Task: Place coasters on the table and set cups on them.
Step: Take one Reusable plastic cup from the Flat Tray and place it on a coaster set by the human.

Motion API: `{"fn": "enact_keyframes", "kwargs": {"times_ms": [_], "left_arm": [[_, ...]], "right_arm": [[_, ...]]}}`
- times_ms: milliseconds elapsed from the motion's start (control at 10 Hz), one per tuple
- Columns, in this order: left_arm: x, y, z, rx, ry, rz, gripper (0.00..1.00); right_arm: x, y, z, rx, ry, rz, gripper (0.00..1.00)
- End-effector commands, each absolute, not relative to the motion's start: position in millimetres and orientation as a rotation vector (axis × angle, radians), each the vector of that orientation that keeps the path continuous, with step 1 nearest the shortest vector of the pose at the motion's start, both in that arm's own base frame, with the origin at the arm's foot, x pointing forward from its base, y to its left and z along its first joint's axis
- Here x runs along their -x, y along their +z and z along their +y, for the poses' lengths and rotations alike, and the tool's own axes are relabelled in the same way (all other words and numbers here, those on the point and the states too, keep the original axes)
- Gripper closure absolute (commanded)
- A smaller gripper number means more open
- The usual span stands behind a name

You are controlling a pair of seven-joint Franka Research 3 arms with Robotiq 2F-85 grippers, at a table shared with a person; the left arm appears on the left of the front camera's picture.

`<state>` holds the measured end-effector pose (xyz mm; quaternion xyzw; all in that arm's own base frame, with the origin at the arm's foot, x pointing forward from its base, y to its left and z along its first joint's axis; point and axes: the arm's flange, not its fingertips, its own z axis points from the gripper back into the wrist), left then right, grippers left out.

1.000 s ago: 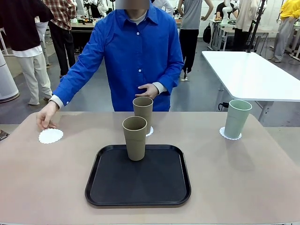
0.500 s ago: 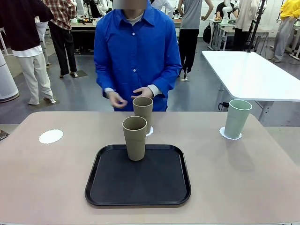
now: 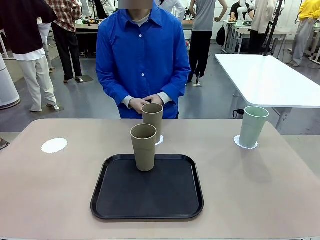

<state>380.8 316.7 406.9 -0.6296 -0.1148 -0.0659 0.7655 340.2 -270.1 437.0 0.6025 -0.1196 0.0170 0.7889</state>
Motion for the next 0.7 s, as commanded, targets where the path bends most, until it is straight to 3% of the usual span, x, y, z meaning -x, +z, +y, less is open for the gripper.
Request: {"fn": "enact_keyframes", "kwargs": {"times_ms": [0, 600], "left_arm": [[-379.2, 409.6, 317.1, 1.371, -0.146, -0.250, 0.00], [-379.2, 409.6, 317.1, 1.371, -0.146, -0.250, 0.00]], "right_arm": [[-339.9, 438.9, -270.3, -1.307, 0.040, -0.261, 0.00], [-339.9, 438.9, -270.3, -1.307, 0.040, -0.261, 0.00]]}}
